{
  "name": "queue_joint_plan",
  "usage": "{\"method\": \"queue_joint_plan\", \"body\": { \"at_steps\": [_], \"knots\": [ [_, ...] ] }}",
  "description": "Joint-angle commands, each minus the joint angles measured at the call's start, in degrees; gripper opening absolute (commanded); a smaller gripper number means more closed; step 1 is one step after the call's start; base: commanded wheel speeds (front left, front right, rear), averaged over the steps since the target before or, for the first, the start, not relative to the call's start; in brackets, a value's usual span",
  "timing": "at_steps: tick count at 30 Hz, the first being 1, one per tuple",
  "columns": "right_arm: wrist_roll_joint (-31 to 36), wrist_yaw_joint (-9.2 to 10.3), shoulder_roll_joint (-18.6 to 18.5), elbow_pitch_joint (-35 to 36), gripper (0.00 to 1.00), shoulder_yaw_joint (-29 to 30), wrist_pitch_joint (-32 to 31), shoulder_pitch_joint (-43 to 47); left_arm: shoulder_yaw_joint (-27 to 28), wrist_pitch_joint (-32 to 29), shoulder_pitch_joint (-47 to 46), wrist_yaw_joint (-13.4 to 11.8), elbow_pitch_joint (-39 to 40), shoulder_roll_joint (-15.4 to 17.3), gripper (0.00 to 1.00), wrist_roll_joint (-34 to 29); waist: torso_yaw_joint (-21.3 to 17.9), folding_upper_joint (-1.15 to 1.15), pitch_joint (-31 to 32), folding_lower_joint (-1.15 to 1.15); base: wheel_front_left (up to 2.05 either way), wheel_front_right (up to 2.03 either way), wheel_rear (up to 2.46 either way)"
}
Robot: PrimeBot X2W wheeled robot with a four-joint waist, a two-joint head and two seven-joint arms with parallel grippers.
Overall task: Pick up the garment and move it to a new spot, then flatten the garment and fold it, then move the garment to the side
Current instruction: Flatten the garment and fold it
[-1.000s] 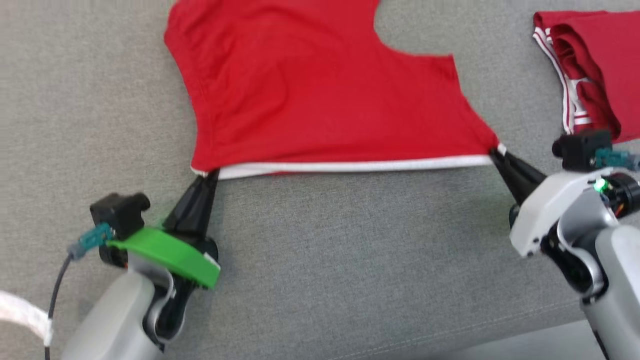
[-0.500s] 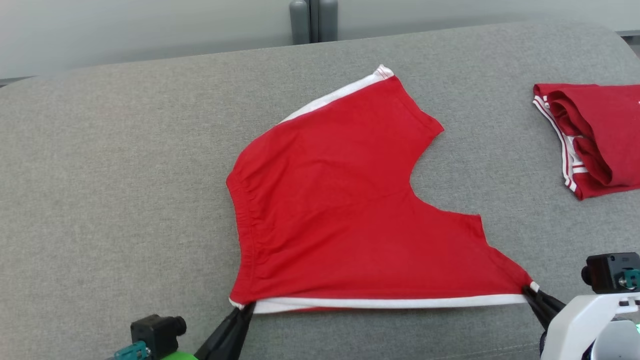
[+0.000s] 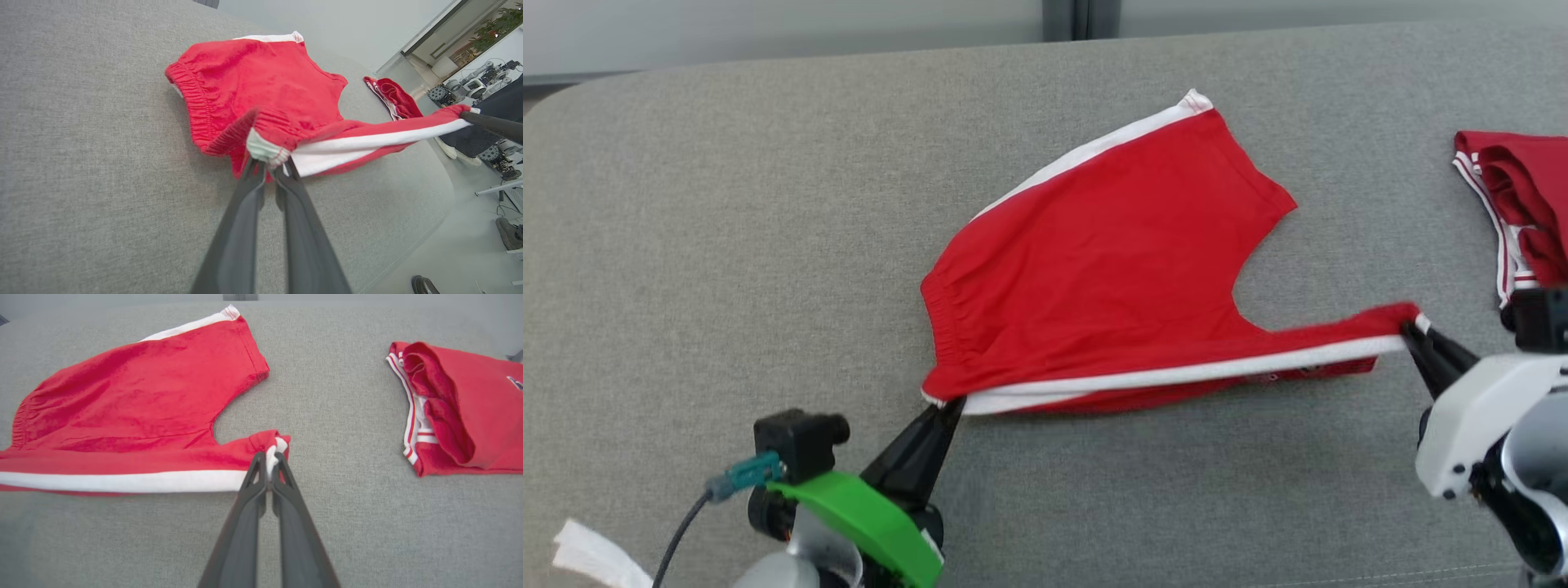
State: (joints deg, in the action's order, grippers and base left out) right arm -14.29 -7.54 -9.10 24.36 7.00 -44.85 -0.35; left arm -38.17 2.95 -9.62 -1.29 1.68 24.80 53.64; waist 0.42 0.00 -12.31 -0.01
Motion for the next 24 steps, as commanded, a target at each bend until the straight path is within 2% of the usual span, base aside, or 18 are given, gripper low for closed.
{"method": "queue_joint_plan", "body": {
  "at_steps": [1,11,17,24],
  "knots": [
    [0.3,0.12,-1.5,-1.5,0.00,-0.6,0.6,-3.4,0.6,-1.3,-2.7,-0.5,-0.6,-0.7,0.00,1.1,1.4,0.00,-2.1,0.01,0.00,0.00,0.00],
    [-2.0,0.12,-12.1,-16.3,0.00,-9.5,3.9,-24.0,2.4,-8.2,-17.3,-2.4,-6.5,-6.1,0.00,3.9,4.3,0.00,-8.6,0.01,0.00,0.00,0.00],
    [-2.5,0.11,-14.0,-25.4,0.00,-14.7,7.6,-34.8,2.7,-9.8,-23.3,-3.7,-10.7,-9.5,0.00,4.6,5.6,0.00,-12.2,0.01,0.00,0.00,0.00],
    [-2.0,0.12,-13.3,-35.5,0.00,-17.5,13.4,-44.5,4.6,-7.9,-27.6,-6.0,-15.3,-12.5,0.00,4.2,7.0,0.00,-14.8,0.01,0.00,0.00,0.00]
  ]
}}
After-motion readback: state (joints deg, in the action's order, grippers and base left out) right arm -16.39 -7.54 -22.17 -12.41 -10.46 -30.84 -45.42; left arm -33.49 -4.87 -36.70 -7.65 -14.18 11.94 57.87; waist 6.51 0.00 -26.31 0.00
